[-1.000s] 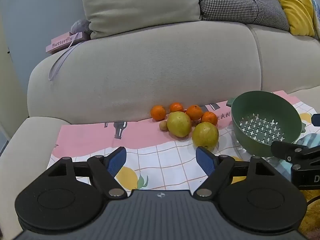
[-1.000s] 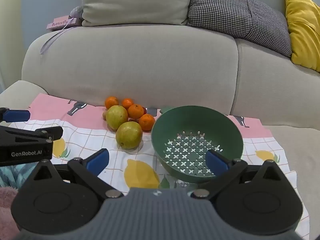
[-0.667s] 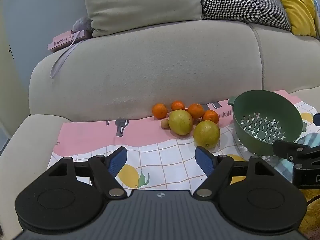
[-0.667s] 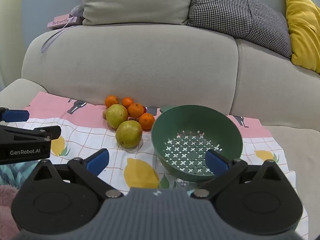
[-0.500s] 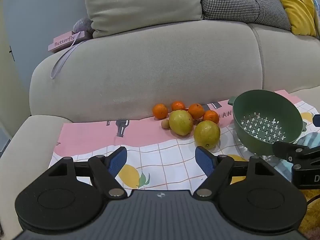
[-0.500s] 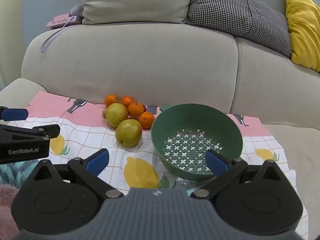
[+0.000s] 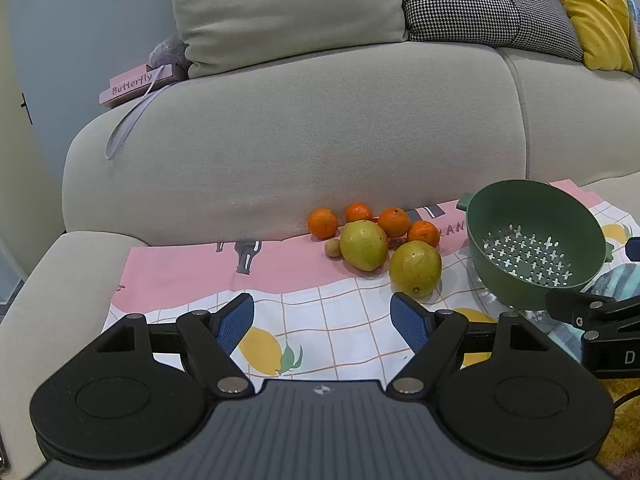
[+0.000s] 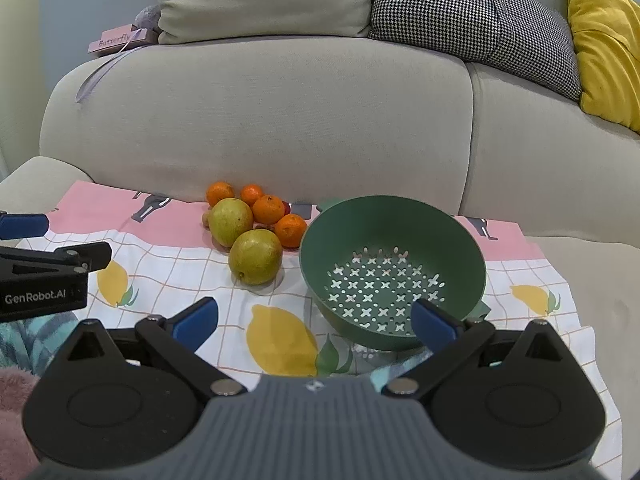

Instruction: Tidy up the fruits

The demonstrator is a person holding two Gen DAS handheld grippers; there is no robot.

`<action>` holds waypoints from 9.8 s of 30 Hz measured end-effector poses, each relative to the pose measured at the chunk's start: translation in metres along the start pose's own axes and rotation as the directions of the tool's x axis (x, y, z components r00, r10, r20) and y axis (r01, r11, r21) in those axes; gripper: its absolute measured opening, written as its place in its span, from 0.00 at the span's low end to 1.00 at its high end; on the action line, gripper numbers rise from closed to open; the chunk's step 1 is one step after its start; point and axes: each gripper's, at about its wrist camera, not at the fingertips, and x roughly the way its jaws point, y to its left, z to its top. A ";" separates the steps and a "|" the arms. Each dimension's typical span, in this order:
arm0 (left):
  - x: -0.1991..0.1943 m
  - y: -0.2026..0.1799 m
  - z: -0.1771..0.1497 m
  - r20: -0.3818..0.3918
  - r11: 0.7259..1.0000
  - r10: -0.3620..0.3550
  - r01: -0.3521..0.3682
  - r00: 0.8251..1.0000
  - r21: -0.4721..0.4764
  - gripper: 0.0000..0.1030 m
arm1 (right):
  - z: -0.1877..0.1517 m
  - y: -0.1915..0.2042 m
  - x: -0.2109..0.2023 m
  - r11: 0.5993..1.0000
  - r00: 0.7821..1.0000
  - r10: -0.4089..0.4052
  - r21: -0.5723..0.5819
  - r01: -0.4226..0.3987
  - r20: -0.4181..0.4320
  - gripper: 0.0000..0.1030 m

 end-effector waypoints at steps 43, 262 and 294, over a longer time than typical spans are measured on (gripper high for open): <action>0.003 0.004 -0.001 -0.027 1.000 -0.001 0.000 1.000 -0.028 0.88 | -0.001 0.001 0.007 1.000 0.998 -0.022 -0.004 0.021 -0.060 0.96; 0.172 -0.205 0.078 -0.618 0.706 -0.284 0.596 0.733 0.382 0.77 | -0.001 -0.098 0.138 0.941 0.912 0.176 -0.208 -0.267 -0.371 0.72; 0.060 -0.010 0.103 -0.199 0.964 -0.250 0.263 0.948 0.041 0.77 | 0.055 -0.024 0.101 0.973 0.952 0.229 0.019 -0.230 -0.205 0.93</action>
